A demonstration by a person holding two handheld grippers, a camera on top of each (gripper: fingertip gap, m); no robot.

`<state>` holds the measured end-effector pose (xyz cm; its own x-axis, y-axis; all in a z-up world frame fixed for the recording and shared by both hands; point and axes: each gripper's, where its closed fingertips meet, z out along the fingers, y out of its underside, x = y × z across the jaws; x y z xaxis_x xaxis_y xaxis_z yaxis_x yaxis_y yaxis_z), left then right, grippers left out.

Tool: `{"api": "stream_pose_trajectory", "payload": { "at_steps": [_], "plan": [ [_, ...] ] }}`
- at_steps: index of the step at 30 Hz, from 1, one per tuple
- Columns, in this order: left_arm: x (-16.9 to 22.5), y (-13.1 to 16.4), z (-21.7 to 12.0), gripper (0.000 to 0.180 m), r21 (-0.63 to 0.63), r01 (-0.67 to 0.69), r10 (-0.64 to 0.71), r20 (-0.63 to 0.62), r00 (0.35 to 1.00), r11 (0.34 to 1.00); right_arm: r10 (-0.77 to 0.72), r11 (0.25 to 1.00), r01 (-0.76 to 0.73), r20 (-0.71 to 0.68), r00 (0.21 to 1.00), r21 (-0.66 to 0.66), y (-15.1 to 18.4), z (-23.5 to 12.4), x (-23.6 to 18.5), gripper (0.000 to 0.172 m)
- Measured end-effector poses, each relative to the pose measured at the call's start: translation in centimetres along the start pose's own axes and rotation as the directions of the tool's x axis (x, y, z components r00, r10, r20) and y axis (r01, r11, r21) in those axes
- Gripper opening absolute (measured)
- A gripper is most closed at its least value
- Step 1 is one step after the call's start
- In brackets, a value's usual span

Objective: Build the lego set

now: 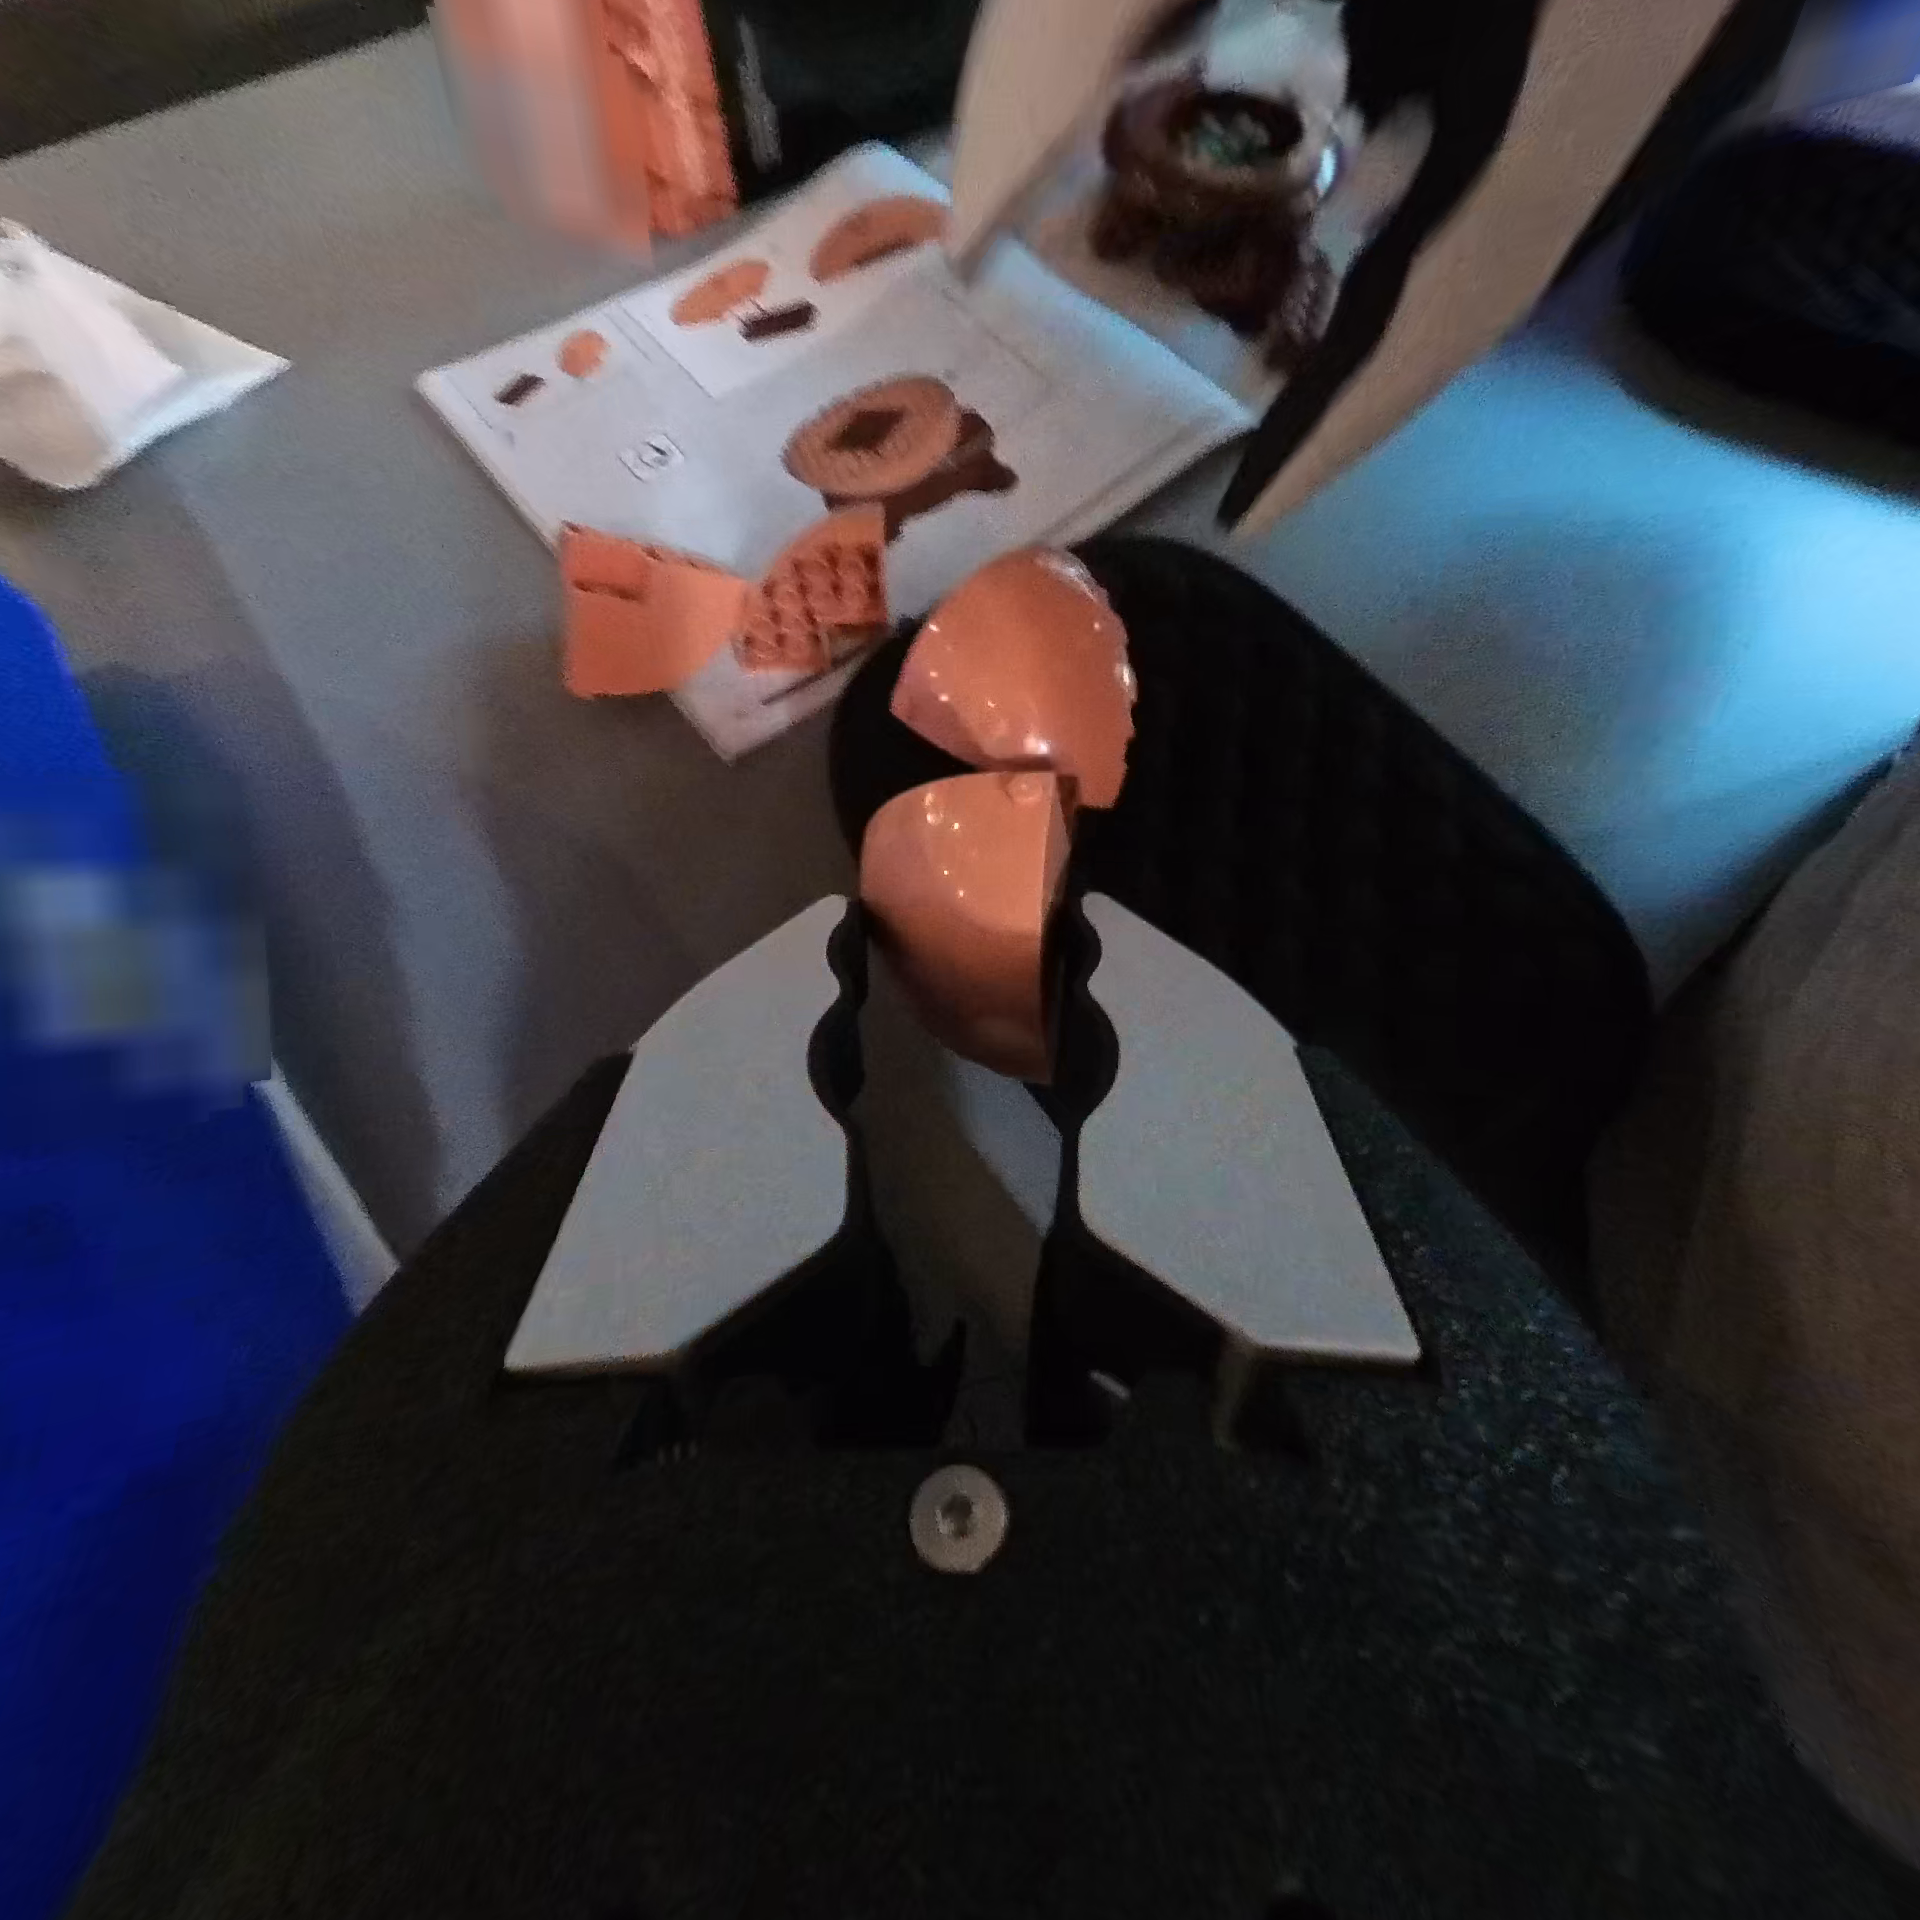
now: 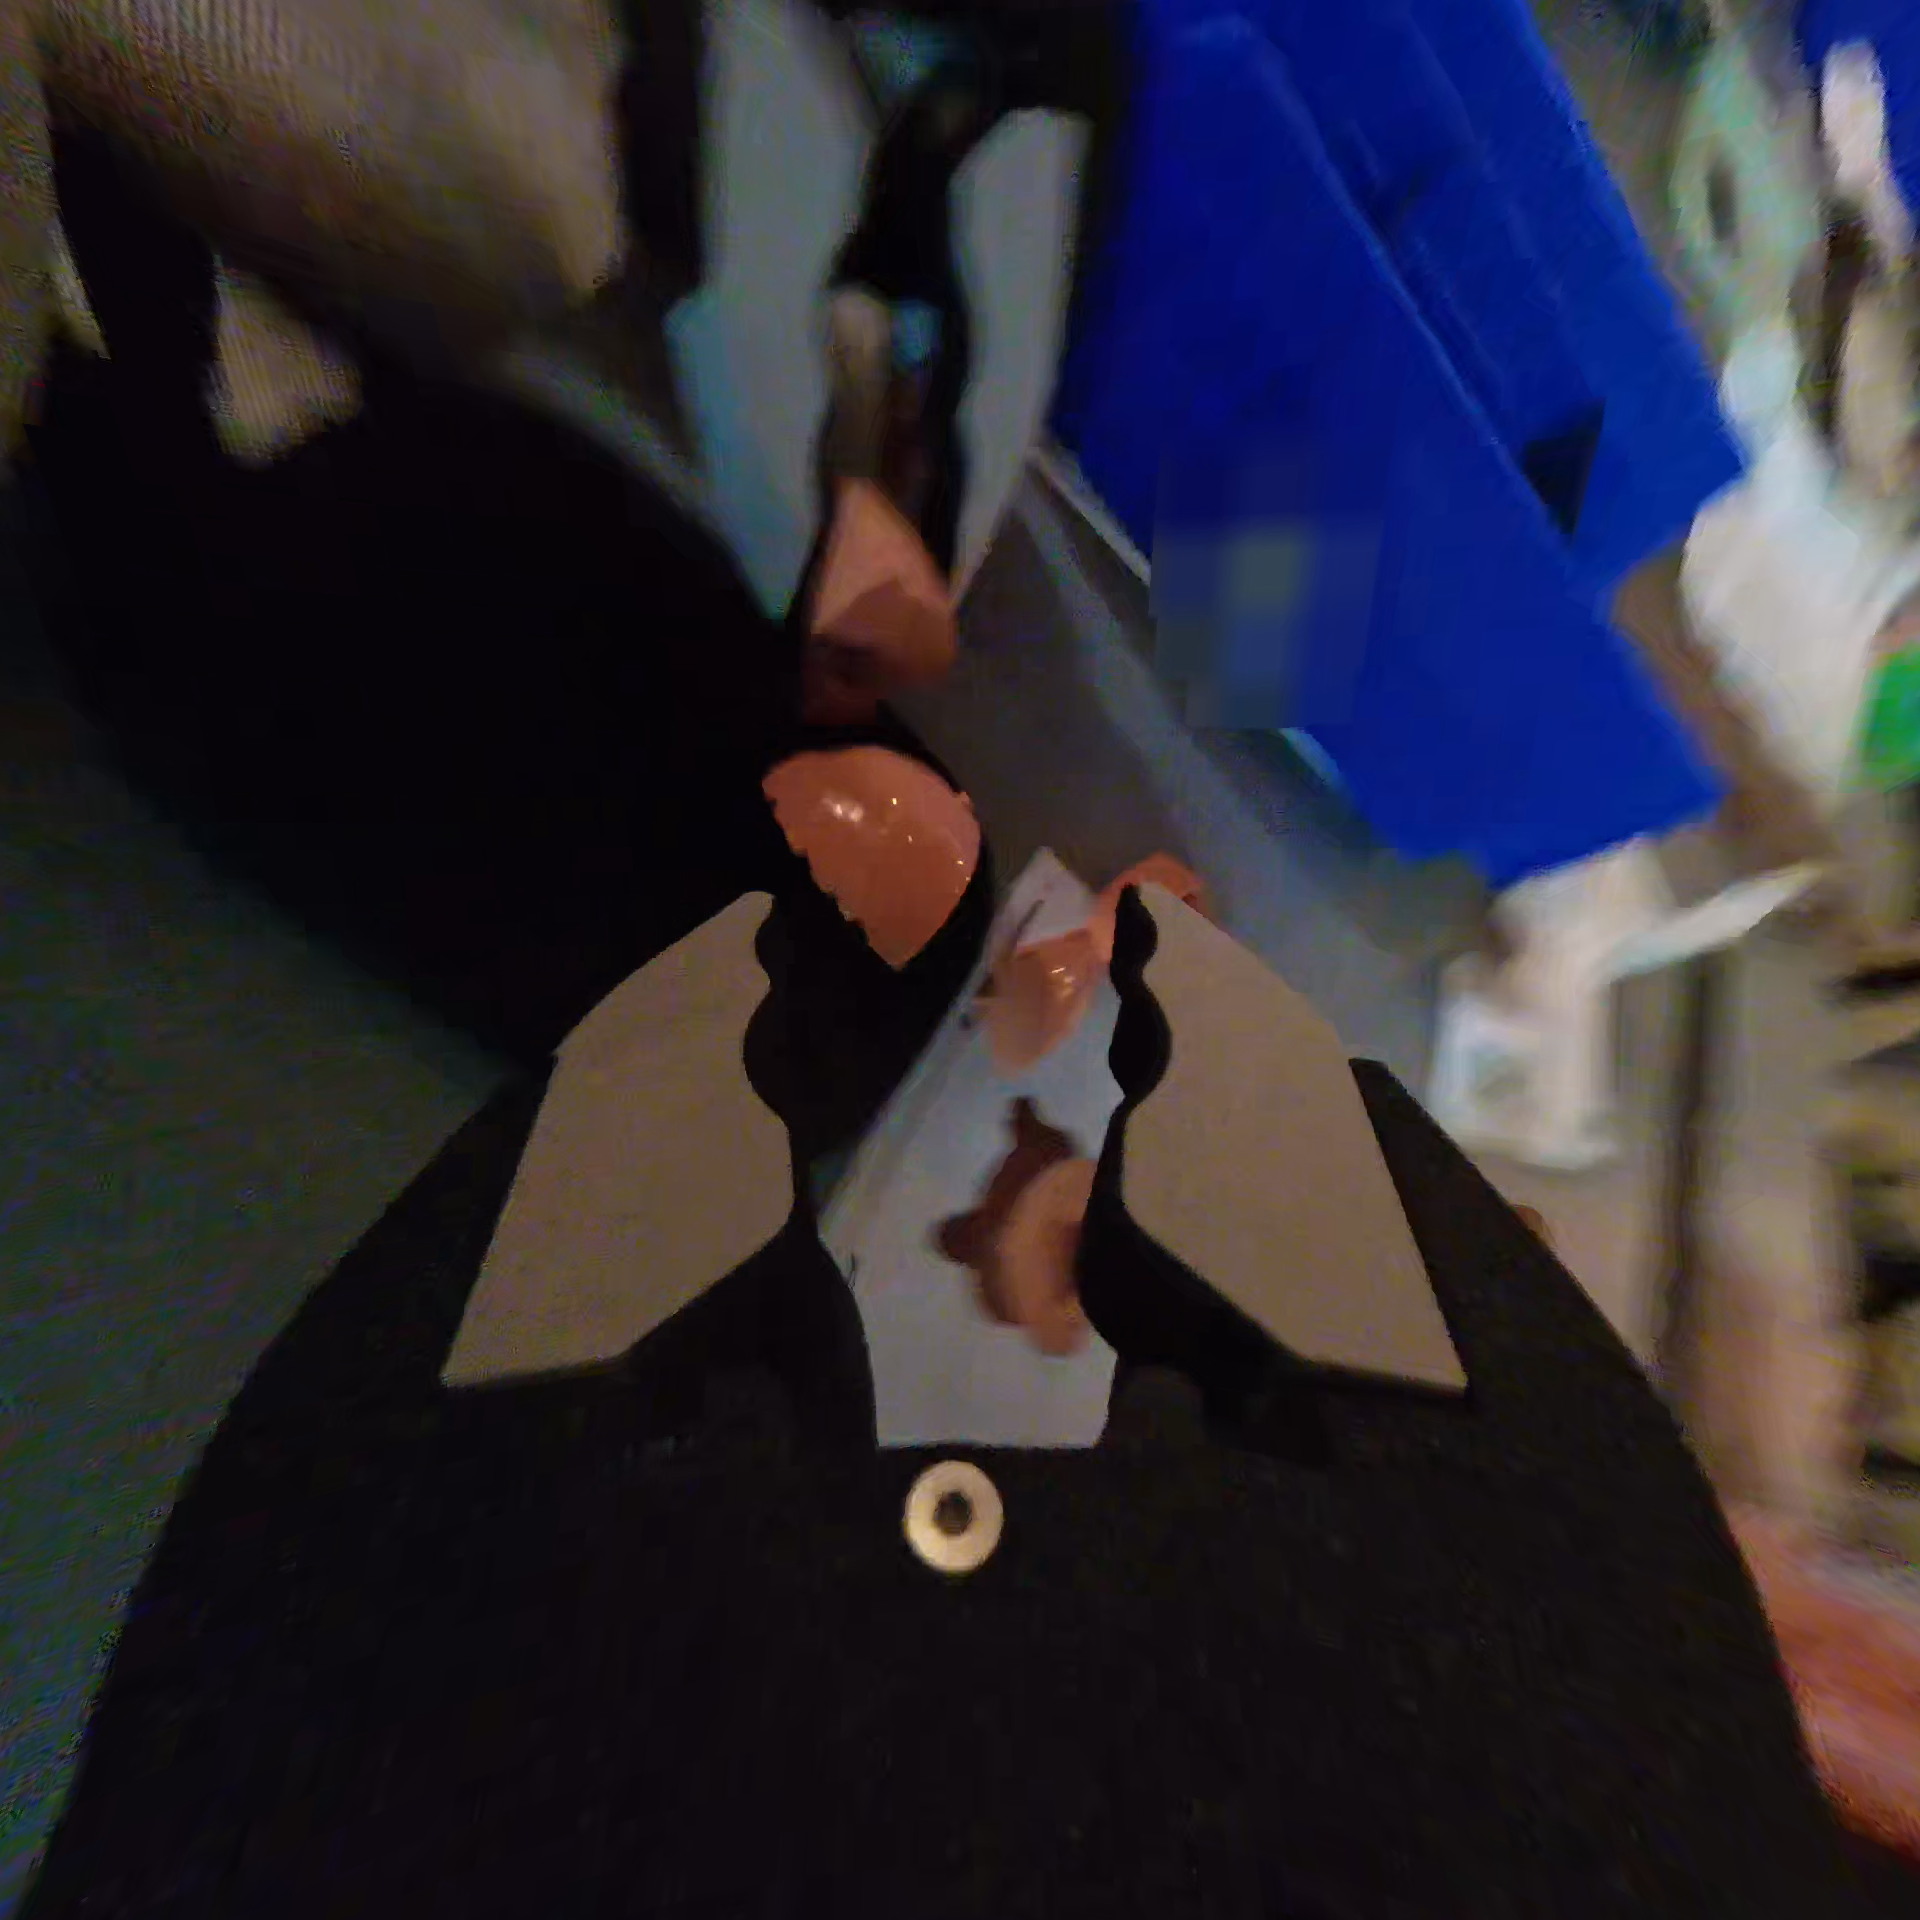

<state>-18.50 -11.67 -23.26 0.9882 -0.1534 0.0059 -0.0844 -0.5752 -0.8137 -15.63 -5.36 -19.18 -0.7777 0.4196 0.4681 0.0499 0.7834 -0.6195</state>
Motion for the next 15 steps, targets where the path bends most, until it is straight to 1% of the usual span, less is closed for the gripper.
{"api": "stream_pose_trajectory", "payload": {
  "at_steps": [1,2,3,4,5,8,10,11,13,15],
  "plan": [
    [0.3,0.2,0.2,0.036,-0.008,-0.014,0.014,-0.017,1.000,1.000,0.221,0.975,-0.222,0.014,0.975,0.029,0.1,-0.2,0.0,0.057],
    [0.6,0.1,0.4,0.036,-0.005,-0.035,0.034,-0.039,0.999,0.999,0.395,0.918,-0.397,0.055,0.917,0.023,0.2,-0.2,-0.5,0.061],
    [1.0,-0.1,0.6,0.036,0.005,-0.054,0.055,-0.055,0.997,0.999,0.508,0.860,-0.510,0.071,0.858,-0.003,0.4,-0.1,-0.9,0.064],
    [1.3,-0.3,0.7,0.036,0.009,-0.069,0.069,-0.063,0.996,0.998,0.575,0.818,-0.574,0.032,0.818,-0.039,0.9,0.2,-0.9,0.058],
    [1.4,-0.3,0.9,0.036,0.002,-0.081,0.081,-0.067,0.994,0.997,0.598,0.800,-0.597,0.000,0.801,-0.060,1.0,0.4,-0.8,0.058],
    [1.0,0.0,0.9,0.036,-0.034,-0.112,0.110,-0.045,0.993,0.993,0.607,0.777,-0.614,-0.091,0.789,-0.138,1.0,1.5,-0.6,0.044],
    [0.7,0.1,0.4,0.036,-0.032,-0.110,0.110,-0.024,0.994,0.993,0.659,0.722,-0.672,-0.133,0.740,-0.165,0.9,2.4,-0.8,0.038],
    [0.6,0.0,0.1,0.036,-0.020,-0.102,0.101,-0.012,0.995,0.995,0.679,0.694,-0.696,-0.156,0.718,-0.185,1.0,2.9,-1.0,0.039],
    [0.3,0.1,-0.3,0.036,0.004,-0.081,0.081,0.004,0.997,0.997,0.677,0.669,-0.712,-0.219,0.702,-0.213,1.6,3.8,-1.2,0.049],
    [0.1,0.1,-0.6,0.036,0.035,-0.078,0.078,0.020,0.997,0.996,0.640,0.687,-0.676,-0.219,0.736,-0.265,2.3,4.6,-2.1,0.050]
  ]
}}
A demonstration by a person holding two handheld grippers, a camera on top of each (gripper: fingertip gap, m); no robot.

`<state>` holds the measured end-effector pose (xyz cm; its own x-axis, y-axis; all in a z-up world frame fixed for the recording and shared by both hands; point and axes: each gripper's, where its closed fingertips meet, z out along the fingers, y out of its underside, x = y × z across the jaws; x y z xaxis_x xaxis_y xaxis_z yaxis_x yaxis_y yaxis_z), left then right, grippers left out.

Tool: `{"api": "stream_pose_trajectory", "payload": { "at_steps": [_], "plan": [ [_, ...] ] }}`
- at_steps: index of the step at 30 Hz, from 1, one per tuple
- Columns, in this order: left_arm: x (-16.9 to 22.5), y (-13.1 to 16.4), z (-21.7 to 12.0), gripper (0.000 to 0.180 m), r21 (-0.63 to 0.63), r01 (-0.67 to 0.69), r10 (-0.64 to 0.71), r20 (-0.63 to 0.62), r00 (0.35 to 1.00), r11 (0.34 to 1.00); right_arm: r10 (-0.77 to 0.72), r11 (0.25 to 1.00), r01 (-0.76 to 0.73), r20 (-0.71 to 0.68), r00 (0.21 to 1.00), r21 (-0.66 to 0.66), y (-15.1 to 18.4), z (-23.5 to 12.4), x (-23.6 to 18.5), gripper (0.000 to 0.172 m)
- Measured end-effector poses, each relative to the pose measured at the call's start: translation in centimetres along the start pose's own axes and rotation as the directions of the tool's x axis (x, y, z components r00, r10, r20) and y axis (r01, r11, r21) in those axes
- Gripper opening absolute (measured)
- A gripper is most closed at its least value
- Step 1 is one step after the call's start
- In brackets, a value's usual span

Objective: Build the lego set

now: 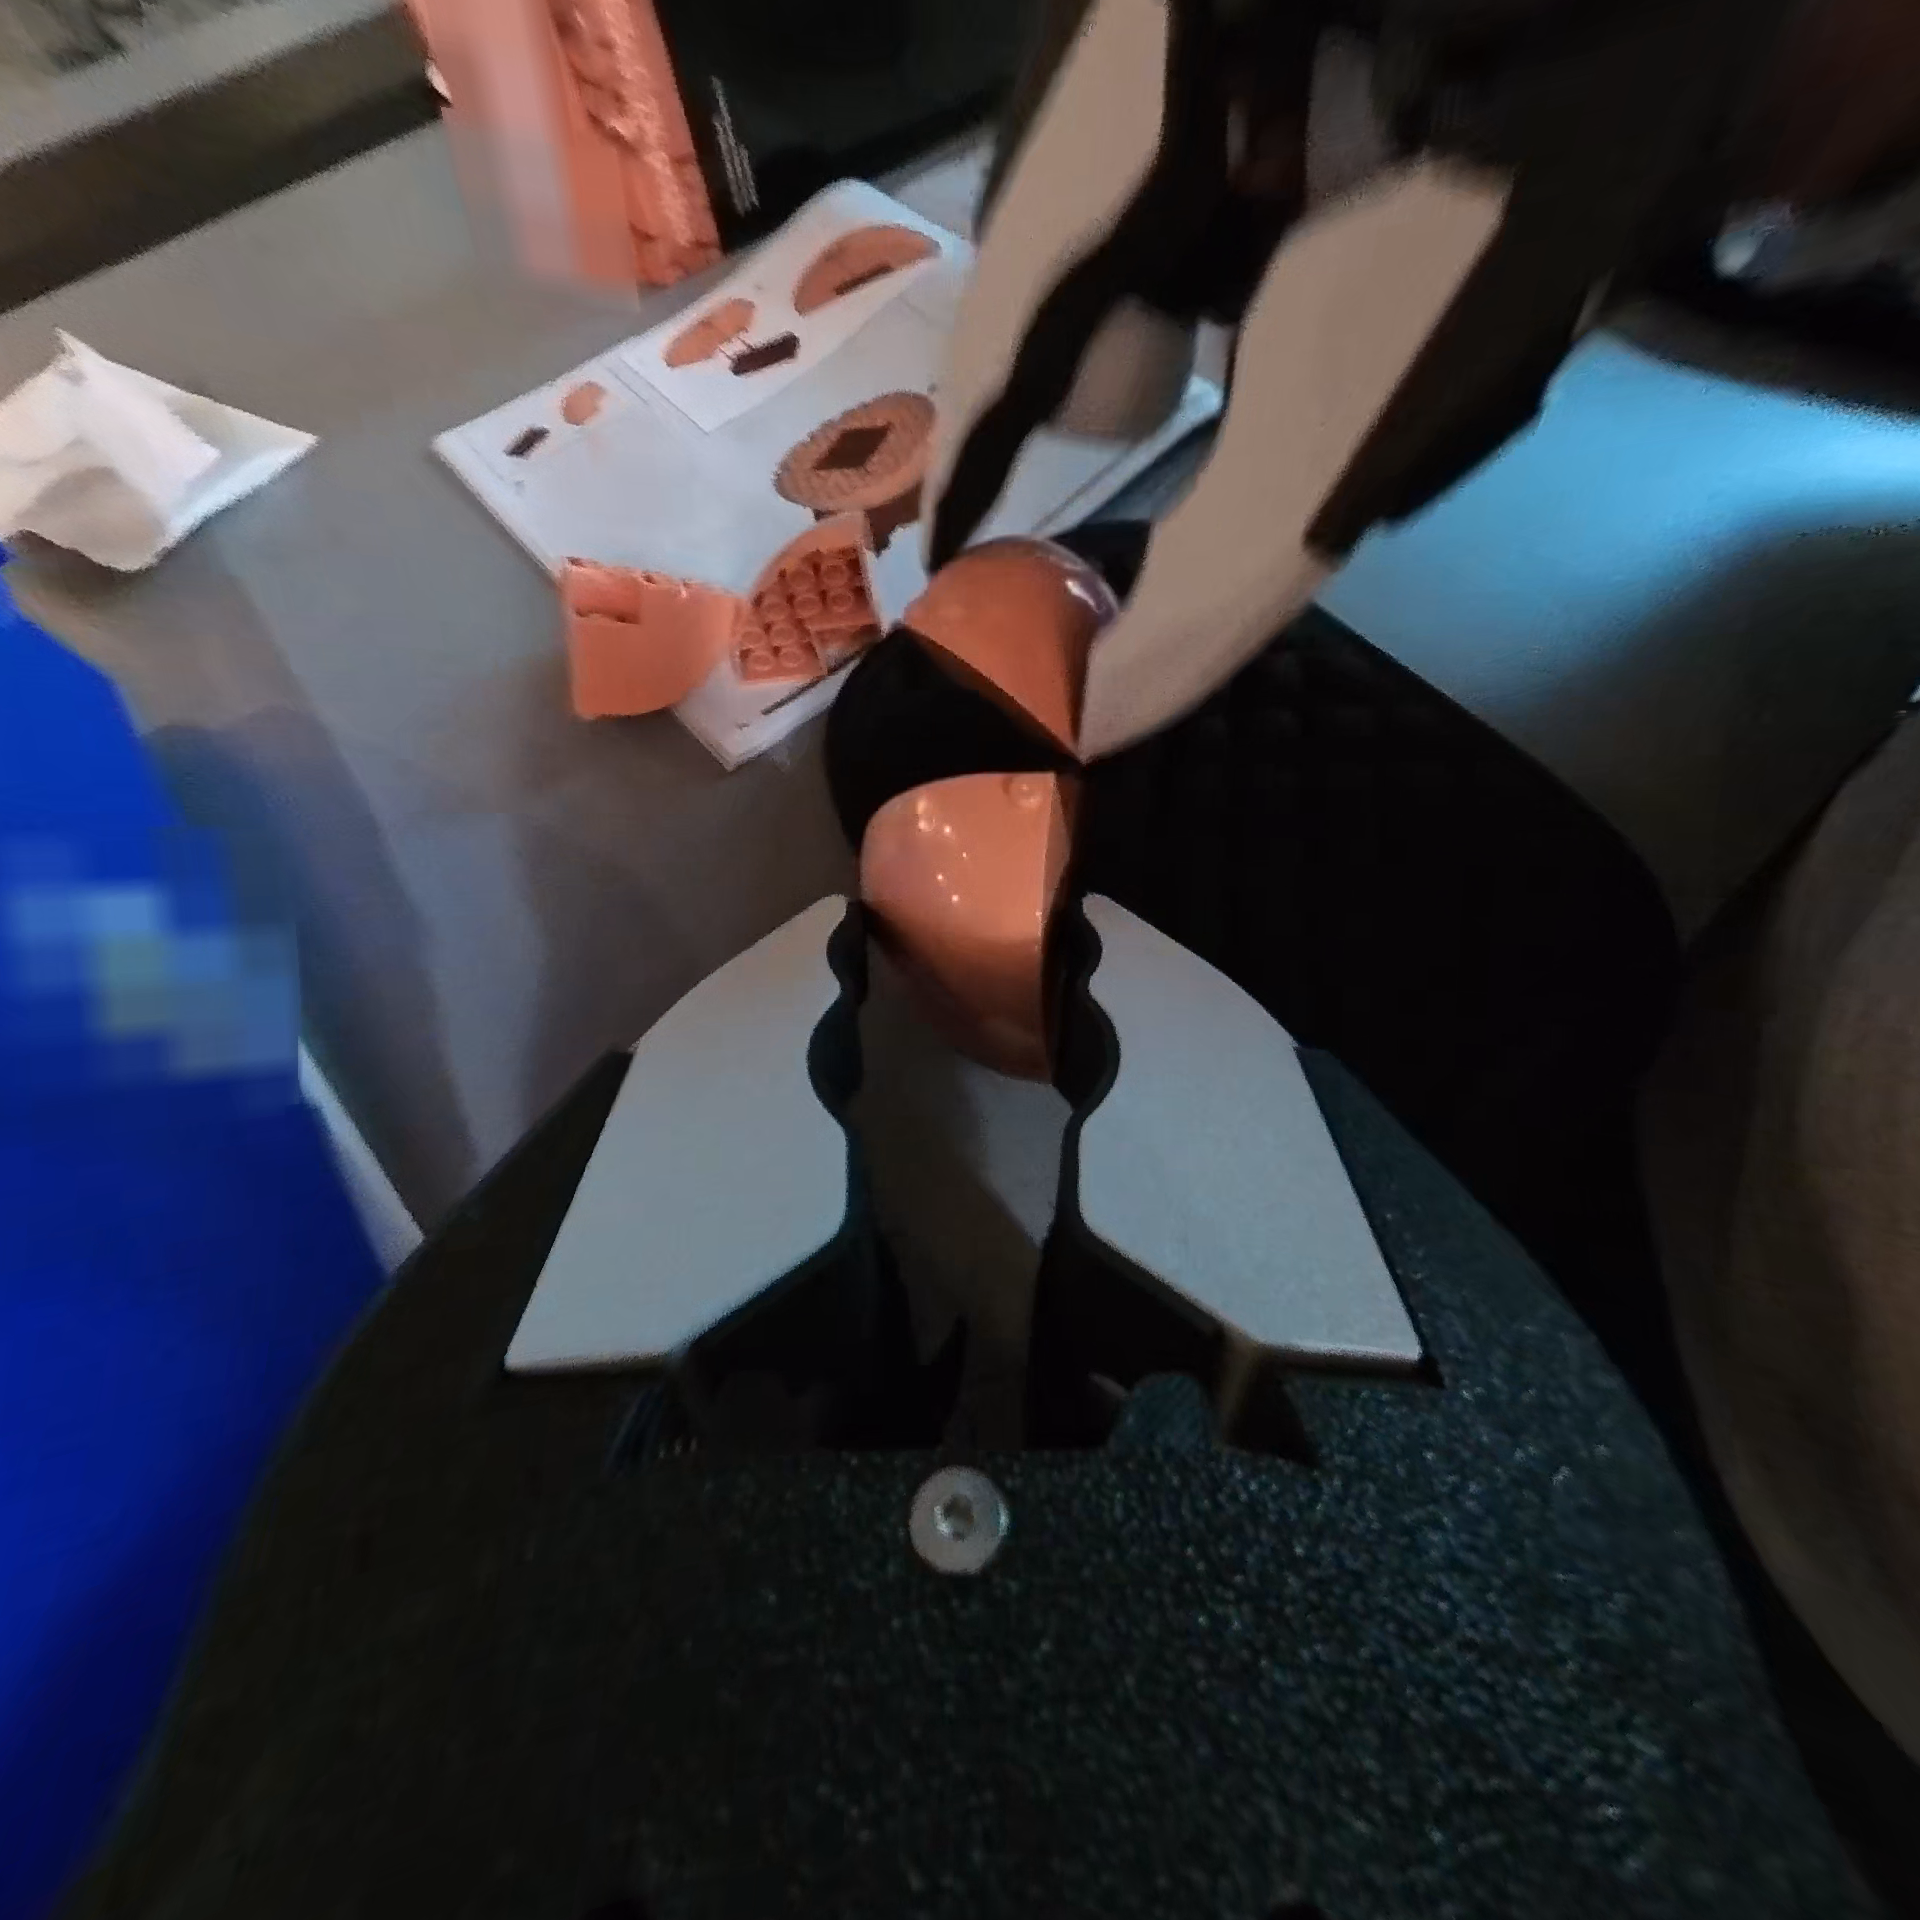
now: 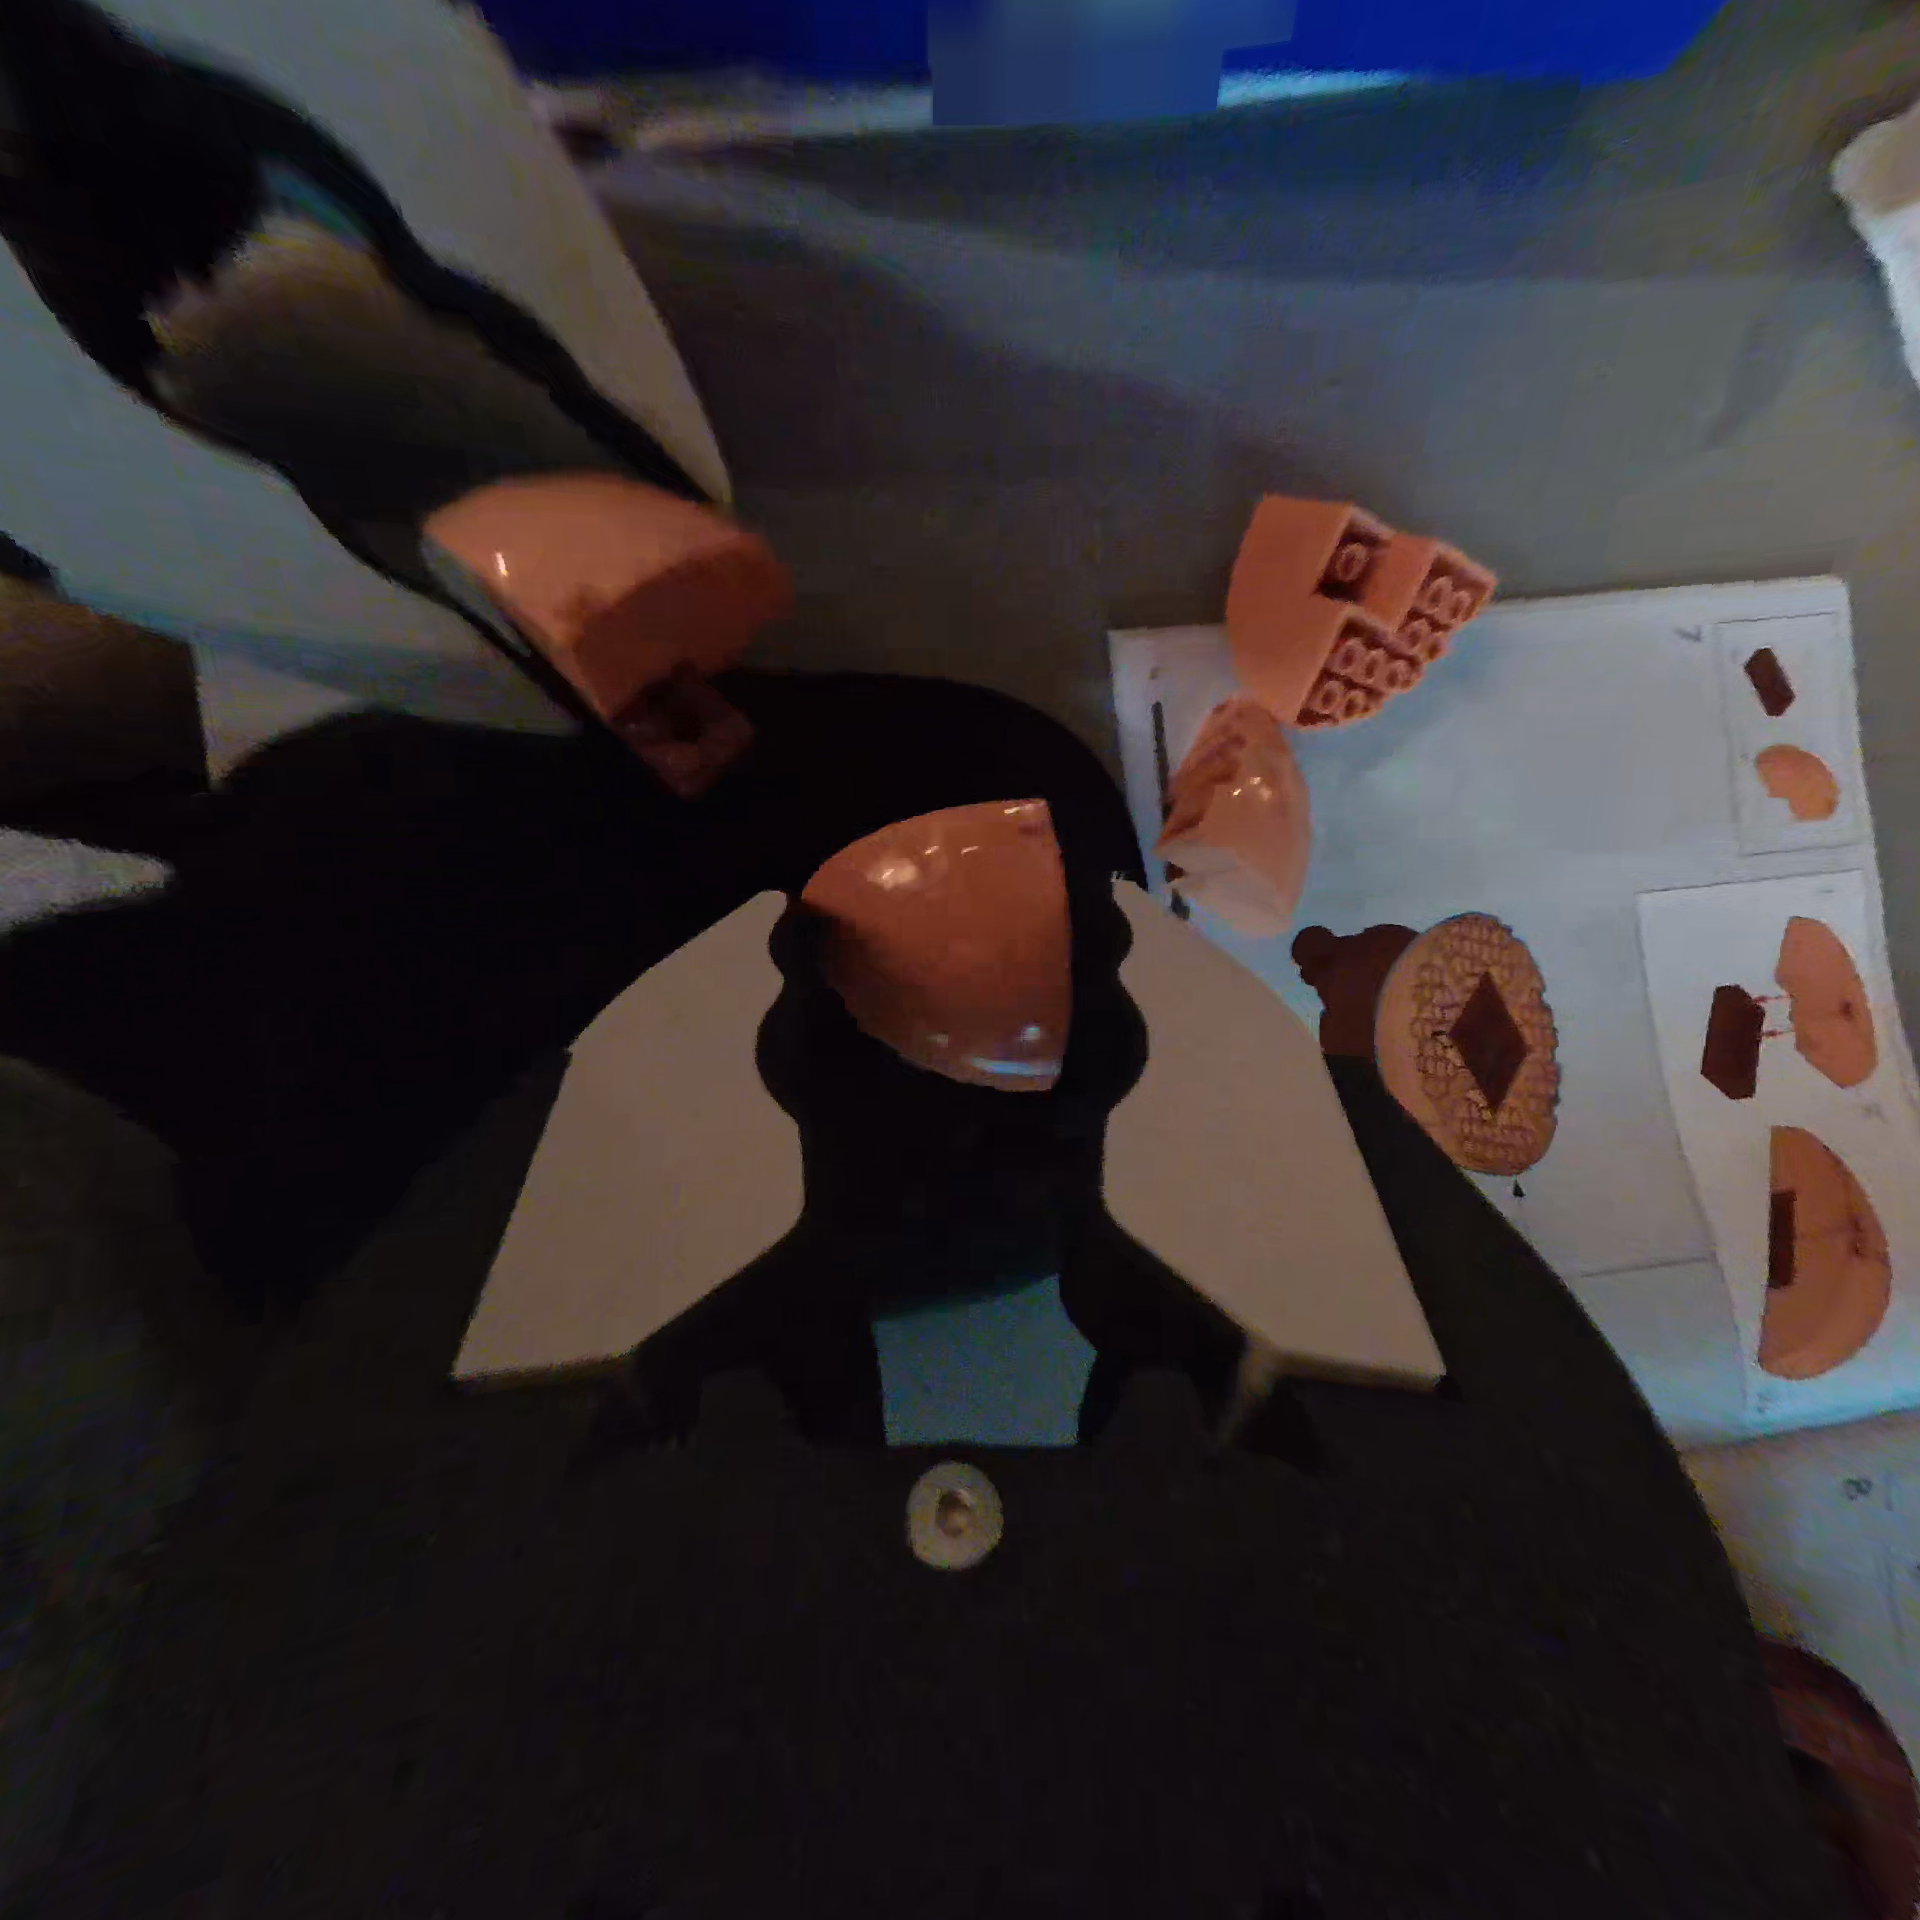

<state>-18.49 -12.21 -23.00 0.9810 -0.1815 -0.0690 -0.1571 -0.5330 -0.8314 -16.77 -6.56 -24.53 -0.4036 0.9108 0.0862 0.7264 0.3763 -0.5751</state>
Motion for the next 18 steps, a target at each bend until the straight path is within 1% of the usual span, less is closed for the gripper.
{"api": "stream_pose_trajectory", "payload": {
  "at_steps": [1,2,3,5,7,8,10,13,14,16,18],
  "plan": [
    [0.0,-0.2,-0.1,0.036,0.016,-0.006,0.006,0.007,1.000,1.000,-0.072,0.997,0.072,0.011,0.997,-0.018,0.6,0.3,-0.1,0.042],
    [0.1,-0.4,-0.1,0.036,0.034,-0.017,0.017,0.008,1.000,0.999,-0.171,0.985,0.170,0.031,0.985,0.018,0.7,0.2,-0.3,0.042],
    [0.2,-0.7,-0.2,0.036,0.051,-0.031,0.030,0.007,1.000,0.998,-0.282,0.958,0.277,0.064,0.957,0.080,0.6,-0.2,-0.5,0.041],
    [0.4,-1.3,-0.1,0.036,0.082,-0.067,0.066,0.014,0.998,0.994,-0.483,0.870,0.462,0.109,0.869,0.172,1.1,-1.1,-0.6,0.040],
    [0.6,-1.7,0.1,0.036,0.103,-0.118,0.116,0.031,0.993,0.988,-0.611,0.779,0.569,0.115,0.783,0.265,1.5,-1.7,-0.2,0.040],
    [0.7,-1.7,0.3,0.036,0.099,-0.143,0.139,0.039,0.989,0.985,-0.634,0.756,0.581,0.116,0.765,0.302,1.4,-2.0,0.0,0.041],
    [0.9,-1.5,1.0,0.036,0.064,-0.181,0.178,0.047,0.983,0.981,-0.612,0.770,0.541,0.152,0.776,0.339,1.0,-2.5,0.3,0.051],
    [1.4,-1.2,1.9,0.036,0.026,-0.221,0.220,0.049,0.974,0.975,-0.497,0.839,0.415,0.187,0.847,0.353,0.0,-3.3,0.6,0.058],
    [1.6,-1.2,2.1,0.036,0.020,-0.226,0.225,0.045,0.973,0.974,-0.458,0.859,0.380,0.181,0.870,0.343,0.0,-3.4,0.8,0.056],
    [1.8,-1.0,2.4,0.036,0.013,-0.223,0.223,0.034,0.974,0.975,-0.396,0.897,0.351,0.135,0.908,0.270,1.1,-3.2,1.6,0.053],
    [1.8,-0.8,2.5,0.036,0.006,-0.221,0.221,0.031,0.975,0.975,-0.369,0.918,0.342,0.116,0.922,0.200,2.8,-3.2,1.5,0.052]
  ]
}}
